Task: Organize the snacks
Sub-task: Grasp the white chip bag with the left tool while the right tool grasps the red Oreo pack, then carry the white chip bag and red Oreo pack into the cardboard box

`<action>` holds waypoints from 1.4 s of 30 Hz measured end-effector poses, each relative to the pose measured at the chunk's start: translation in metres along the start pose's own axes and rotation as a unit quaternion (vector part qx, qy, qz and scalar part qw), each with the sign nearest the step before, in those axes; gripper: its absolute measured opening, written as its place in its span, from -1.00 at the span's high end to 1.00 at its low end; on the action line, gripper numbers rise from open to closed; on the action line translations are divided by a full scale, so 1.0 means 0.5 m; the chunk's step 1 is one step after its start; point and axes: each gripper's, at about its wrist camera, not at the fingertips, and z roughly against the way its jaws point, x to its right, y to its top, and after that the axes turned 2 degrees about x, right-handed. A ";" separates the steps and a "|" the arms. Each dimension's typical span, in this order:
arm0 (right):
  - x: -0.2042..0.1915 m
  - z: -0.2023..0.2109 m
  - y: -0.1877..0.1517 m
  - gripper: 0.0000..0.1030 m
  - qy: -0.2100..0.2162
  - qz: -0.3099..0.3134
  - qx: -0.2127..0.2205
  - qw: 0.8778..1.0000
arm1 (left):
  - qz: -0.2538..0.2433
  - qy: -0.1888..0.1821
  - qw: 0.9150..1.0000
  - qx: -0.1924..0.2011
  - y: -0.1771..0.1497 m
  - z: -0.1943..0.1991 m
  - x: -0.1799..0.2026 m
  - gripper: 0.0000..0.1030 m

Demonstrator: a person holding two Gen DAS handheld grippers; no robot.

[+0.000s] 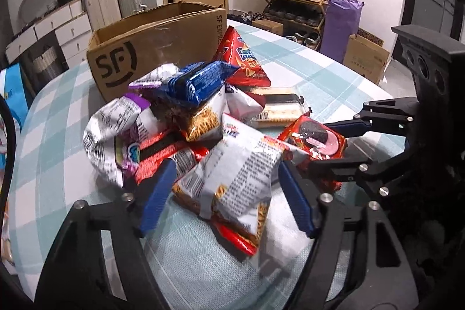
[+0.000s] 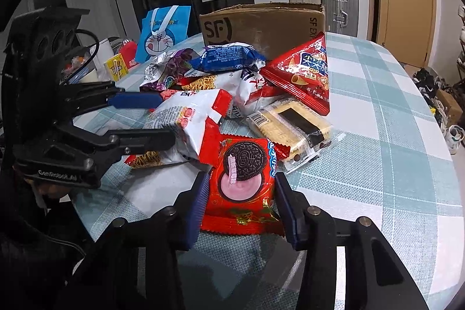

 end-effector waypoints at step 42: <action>0.033 0.127 0.093 0.14 -0.008 -0.037 0.136 0.990 | 0.121 0.007 0.986 0.116 0.036 0.156 -0.102 0.30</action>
